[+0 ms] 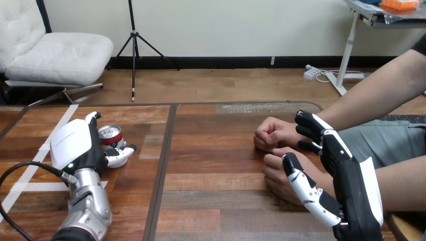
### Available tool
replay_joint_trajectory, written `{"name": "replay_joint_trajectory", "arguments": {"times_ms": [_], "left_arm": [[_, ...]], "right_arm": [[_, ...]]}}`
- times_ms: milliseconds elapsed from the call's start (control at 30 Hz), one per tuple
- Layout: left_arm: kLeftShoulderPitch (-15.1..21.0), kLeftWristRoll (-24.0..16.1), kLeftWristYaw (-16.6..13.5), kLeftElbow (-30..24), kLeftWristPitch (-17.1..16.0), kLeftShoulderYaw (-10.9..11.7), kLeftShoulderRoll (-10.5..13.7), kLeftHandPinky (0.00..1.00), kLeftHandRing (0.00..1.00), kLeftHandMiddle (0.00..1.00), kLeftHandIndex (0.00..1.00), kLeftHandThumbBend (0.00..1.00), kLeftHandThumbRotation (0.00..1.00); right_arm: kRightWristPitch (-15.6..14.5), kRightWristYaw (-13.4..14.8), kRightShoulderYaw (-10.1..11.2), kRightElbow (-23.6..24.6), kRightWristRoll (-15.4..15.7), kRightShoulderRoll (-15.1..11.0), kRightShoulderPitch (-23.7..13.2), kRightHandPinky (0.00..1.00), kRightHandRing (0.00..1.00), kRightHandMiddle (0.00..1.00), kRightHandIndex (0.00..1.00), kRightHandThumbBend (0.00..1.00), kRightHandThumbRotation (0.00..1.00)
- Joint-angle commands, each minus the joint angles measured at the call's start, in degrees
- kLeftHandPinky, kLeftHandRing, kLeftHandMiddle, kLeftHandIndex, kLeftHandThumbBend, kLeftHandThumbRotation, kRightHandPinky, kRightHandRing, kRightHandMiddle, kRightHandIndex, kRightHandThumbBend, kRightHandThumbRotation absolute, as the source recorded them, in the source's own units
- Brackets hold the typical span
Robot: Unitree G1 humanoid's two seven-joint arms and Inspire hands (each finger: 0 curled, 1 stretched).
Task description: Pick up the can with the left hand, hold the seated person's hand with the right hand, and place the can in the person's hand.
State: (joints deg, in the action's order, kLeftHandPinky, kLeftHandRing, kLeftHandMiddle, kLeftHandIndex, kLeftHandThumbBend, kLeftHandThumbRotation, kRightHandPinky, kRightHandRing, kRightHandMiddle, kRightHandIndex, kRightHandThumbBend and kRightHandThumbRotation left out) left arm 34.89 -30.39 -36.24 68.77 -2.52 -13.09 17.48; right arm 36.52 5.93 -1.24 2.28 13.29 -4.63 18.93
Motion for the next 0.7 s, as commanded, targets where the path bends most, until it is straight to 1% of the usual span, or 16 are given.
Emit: {"name": "replay_joint_trajectory", "arguments": {"times_ms": [0,167,367,667], "left_arm": [[4.97,-0.80,-1.16,0.33,-0.45,-0.89,1.42,0.75,0.78,0.82,0.83,0.79,0.33],[5.20,-0.58,-1.06,0.65,-0.64,-0.80,1.38,0.74,0.77,0.81,0.83,0.78,0.33],[5.40,-0.88,-1.73,0.92,-1.02,-1.06,1.42,0.72,0.75,0.80,0.81,0.76,0.32],[5.70,-0.03,-1.83,1.43,-2.33,-0.47,1.30,0.69,0.73,0.77,0.79,0.74,0.29]], "right_arm": [[0.99,0.32,0.54,2.58,0.10,-0.17,-3.13,0.76,0.84,0.85,0.84,0.49,0.45],[0.80,0.48,0.65,2.82,0.64,-0.15,-3.02,0.75,0.84,0.85,0.84,0.49,0.46],[0.49,0.08,0.51,3.07,-0.23,-0.06,-2.81,0.76,0.84,0.85,0.84,0.49,0.45],[0.56,0.08,0.50,3.13,-0.28,-0.05,-2.67,0.77,0.84,0.85,0.84,0.48,0.45]]}}
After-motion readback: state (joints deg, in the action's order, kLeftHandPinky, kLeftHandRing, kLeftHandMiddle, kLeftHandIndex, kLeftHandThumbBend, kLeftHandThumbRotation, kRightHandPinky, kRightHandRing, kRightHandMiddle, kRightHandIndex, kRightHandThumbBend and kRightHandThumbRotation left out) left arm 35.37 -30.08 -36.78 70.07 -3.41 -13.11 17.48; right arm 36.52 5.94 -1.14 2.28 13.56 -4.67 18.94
